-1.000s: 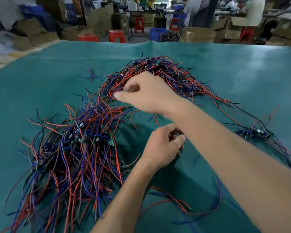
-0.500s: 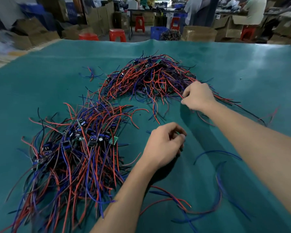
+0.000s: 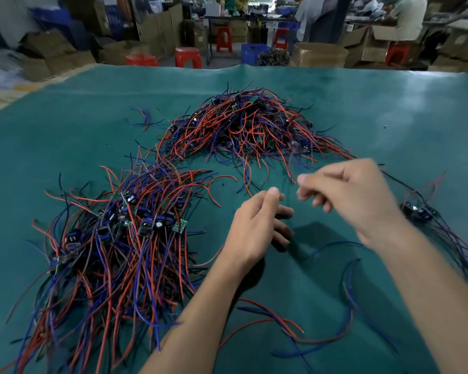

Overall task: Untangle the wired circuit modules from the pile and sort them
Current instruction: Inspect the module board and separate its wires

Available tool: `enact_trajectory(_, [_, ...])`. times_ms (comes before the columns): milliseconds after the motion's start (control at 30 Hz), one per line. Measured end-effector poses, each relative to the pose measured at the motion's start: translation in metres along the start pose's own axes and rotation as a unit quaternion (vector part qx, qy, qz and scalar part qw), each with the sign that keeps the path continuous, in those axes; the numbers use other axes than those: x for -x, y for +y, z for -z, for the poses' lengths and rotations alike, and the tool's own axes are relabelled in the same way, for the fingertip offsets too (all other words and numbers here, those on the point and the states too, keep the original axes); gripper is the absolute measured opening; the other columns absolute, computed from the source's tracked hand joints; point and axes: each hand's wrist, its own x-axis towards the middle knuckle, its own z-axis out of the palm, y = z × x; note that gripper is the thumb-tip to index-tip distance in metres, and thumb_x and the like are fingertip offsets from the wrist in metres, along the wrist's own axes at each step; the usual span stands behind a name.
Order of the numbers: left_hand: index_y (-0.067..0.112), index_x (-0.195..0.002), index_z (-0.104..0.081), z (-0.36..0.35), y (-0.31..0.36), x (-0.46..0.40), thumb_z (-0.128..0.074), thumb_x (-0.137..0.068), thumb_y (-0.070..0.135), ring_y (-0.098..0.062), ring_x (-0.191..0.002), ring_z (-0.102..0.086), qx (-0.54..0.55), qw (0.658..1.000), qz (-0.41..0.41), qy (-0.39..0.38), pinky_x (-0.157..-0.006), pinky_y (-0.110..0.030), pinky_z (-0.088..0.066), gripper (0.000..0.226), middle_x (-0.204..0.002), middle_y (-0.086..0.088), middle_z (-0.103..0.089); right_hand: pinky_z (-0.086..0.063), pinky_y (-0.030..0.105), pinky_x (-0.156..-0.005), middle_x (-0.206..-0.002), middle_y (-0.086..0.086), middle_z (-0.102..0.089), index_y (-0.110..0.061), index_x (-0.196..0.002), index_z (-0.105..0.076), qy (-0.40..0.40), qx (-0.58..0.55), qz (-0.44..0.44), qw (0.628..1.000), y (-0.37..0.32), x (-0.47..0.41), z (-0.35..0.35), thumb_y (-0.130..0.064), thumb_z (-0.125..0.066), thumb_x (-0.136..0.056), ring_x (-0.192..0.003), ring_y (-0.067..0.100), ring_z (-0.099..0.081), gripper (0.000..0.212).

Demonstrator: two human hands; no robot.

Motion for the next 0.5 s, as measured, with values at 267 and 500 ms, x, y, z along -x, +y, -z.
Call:
enact_trajectory(267, [0.003,-0.097,-0.068,0.005,0.003,0.001,-0.048,-0.105,0.027,-0.006,-0.061,-0.055,-0.084,0.995,-0.040,0.019,-0.062,-0.023,-0.047,0.032,-0.066,0.007,-0.064,-0.038,0.030,-0.053,-0.045,0.006,-0.059,-0.015,-0.046,-0.067,-0.126,0.020,0.030,0.991,0.006,0.047,-0.037,-0.021,-0.064,-0.068,-0.046,0.016,-0.045,0.024])
enact_trajectory(500, [-0.005,-0.100,-0.058,0.002,0.007,0.003,-0.046,-0.105,0.020,-0.007,-0.047,-0.054,-0.039,0.998,-0.024,0.043,-0.049,-0.017,-0.044,0.029,-0.059,0.002,-0.067,-0.038,0.038,-0.054,-0.040,0.006,-0.048,-0.021,-0.038,-0.052,-0.260,-0.114,0.008,0.959,0.002,0.050,-0.032,-0.009,-0.060,-0.071,-0.044,0.022,-0.040,0.036])
